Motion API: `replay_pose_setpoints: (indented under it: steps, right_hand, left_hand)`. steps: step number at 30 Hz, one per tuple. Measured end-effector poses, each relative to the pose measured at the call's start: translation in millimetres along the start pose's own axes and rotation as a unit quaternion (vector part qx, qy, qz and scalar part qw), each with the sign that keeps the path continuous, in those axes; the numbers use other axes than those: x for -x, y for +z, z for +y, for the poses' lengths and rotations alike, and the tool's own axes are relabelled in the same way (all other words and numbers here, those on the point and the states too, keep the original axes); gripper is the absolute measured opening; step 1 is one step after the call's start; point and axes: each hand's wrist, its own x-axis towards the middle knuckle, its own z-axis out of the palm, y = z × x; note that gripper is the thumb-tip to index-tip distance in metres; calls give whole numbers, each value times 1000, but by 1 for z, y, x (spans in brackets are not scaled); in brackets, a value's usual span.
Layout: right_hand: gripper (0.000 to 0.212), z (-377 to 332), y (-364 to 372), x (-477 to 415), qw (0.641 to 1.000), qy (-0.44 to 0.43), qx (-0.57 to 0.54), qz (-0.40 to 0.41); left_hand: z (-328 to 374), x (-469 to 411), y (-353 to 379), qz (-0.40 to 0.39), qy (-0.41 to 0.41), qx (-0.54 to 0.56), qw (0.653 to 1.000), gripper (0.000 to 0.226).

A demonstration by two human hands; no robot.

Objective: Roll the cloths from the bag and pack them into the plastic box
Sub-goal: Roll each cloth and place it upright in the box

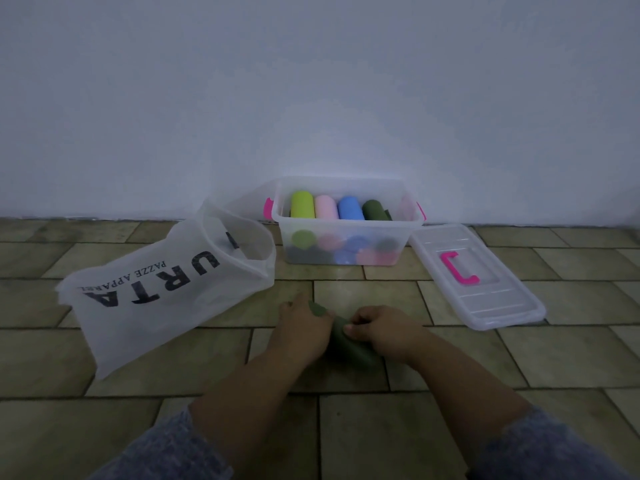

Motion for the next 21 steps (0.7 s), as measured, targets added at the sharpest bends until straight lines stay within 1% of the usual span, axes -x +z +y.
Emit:
replay_pose_setpoints:
  steps: [2, 4, 6, 8, 9, 11, 12, 14, 15, 16, 17, 19, 20, 21]
  right_hand:
    - [22, 2, 0, 5, 1000, -5, -22, -12]
    - [18, 6, -1, 10, 999, -16, -45, -19]
    - [12, 9, 0, 13, 998, -31, -53, -28]
    - [7, 8, 3, 15, 997, -35, -59, -30]
    - [13, 7, 4, 16, 996, -34, -76, -23]
    - [33, 4, 4, 16, 991, -29, -129, -8]
    - [42, 3, 4, 16, 987, -24, -159, -15]
    - [49, 2, 3, 16, 968, -10, -245, -50]
    - [47, 1, 3, 16, 955, -7, -289, -64]
    - [42, 1, 2, 16, 945, -6, -320, -67]
    - [36, 1, 0, 16, 940, -5, -336, -62]
    - [25, 1, -7, 16, 937, -3, -346, -48]
    - [22, 3, -13, 15, 937, 2, -347, -41]
    - [21, 4, -20, 13, 937, 7, -349, -36]
  left_hand:
    - [-2, 2, -2, 6, 20, 5, 1000, 60]
    - [-3, 5, -4, 16, 47, 47, 998, 49]
    - [-3, 6, -4, 19, 54, 134, 989, 35]
    - [-1, 9, -3, 12, 30, 236, 971, 28]
    - [0, 10, -2, 11, 15, 279, 960, 28]
    - [5, 12, 0, 11, -2, 340, 940, 31]
    - [8, 13, 1, 12, -7, 359, 933, 32]
    - [18, 12, 2, 17, -23, 389, 921, 31]
    - [24, 11, 2, 22, -28, 397, 917, 30]
    - [29, 9, 2, 32, -26, 389, 920, 30]
    - [34, 6, 0, 43, -11, 353, 934, 28]
    - [44, 1, -4, 53, 53, 211, 975, 31]
    - [48, -3, -7, 58, 98, 142, 983, 36]
    - [52, -9, -13, 74, 145, 92, 982, 43]
